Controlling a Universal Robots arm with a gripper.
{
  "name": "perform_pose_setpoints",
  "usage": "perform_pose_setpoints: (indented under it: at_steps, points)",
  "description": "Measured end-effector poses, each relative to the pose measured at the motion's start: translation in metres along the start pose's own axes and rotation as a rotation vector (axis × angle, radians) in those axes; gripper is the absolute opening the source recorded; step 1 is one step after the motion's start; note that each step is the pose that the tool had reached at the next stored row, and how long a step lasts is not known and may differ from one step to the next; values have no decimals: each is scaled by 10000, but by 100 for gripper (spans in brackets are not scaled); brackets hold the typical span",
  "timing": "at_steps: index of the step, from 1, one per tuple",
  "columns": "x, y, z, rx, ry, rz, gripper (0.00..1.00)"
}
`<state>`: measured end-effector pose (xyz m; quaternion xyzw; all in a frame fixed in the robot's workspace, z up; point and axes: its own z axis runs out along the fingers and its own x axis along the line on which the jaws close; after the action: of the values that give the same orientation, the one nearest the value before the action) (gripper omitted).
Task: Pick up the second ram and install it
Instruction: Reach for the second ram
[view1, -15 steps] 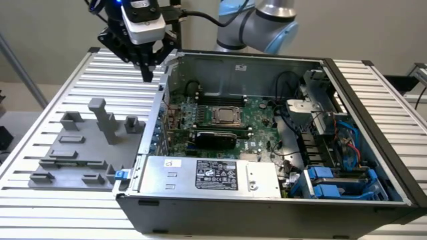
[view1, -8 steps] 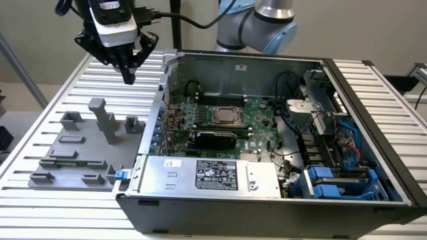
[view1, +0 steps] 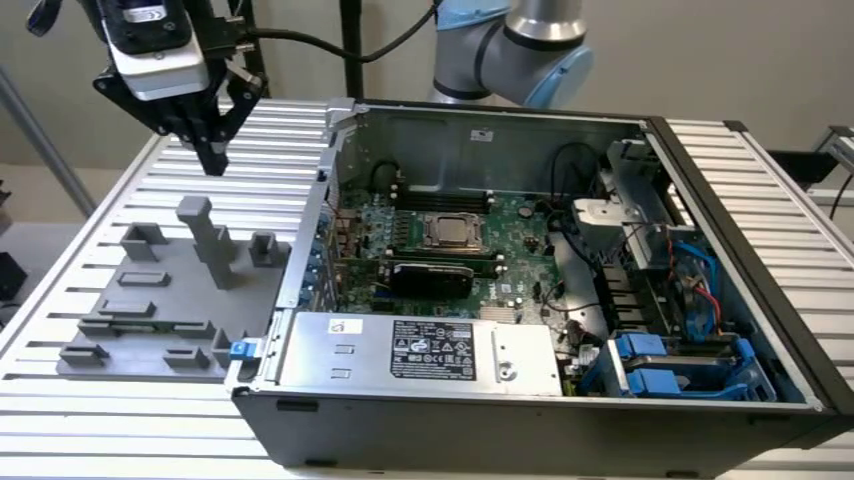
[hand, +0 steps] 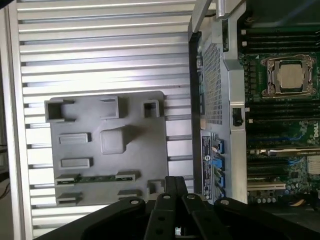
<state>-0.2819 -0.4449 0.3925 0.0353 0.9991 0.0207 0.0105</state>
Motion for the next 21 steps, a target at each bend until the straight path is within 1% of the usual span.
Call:
perform_pose_setpoints:
  at_steps: [10,19,21]
  points:
    - [424,-173,-16,69,-4,-1,11]
    - [758,-317,-28,160,-11,-3,11]
    - [835,-333,-27,166,-13,-3,11]
